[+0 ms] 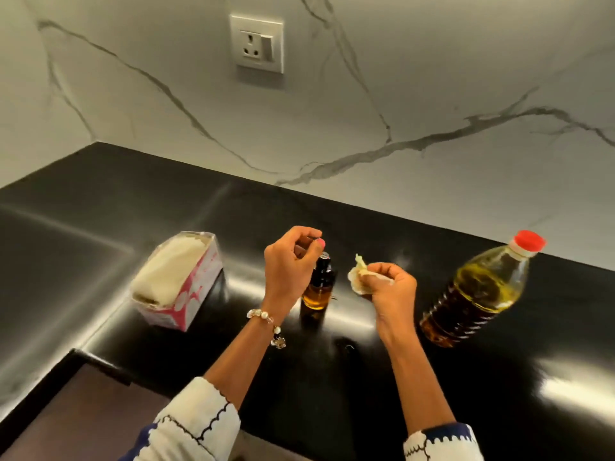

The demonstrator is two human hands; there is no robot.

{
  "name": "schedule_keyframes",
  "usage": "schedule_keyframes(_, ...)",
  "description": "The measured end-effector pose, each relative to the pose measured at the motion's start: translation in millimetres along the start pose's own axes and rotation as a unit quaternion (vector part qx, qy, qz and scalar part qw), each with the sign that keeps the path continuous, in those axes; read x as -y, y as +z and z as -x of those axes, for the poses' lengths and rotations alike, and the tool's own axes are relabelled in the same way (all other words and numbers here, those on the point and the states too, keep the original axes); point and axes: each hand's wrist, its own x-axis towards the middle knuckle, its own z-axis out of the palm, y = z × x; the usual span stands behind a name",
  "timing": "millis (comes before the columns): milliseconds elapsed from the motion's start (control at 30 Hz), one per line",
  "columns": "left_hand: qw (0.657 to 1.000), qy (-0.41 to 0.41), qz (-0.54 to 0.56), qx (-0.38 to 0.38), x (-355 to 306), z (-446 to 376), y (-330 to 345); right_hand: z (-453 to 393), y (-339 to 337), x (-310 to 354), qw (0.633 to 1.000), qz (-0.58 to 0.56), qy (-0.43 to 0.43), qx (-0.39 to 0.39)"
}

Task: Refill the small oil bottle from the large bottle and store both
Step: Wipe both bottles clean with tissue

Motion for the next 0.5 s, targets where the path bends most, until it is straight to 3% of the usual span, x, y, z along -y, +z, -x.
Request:
schedule_keyframes(133,0.992,-0.071,-0.035,0.1,33,-11,-16,1,30,18,0.976,0.161,-0.138,-0.052)
schedule_keyframes(300,0.975,-0.045,-0.037,0.213,54,-11,-10,7,58,19,0.91,0.301,-0.285,0.017)
schedule_keyframes(433,0.976,-0.006,-0.023,0.218,64,-13,-1,14,62,0,0.845,0.418,-0.32,0.096)
schedule_keyframes(500,0.975,0.006,-0.014,0.22,68,-15,1,18,61,-5,0.849,0.415,-0.309,0.108)
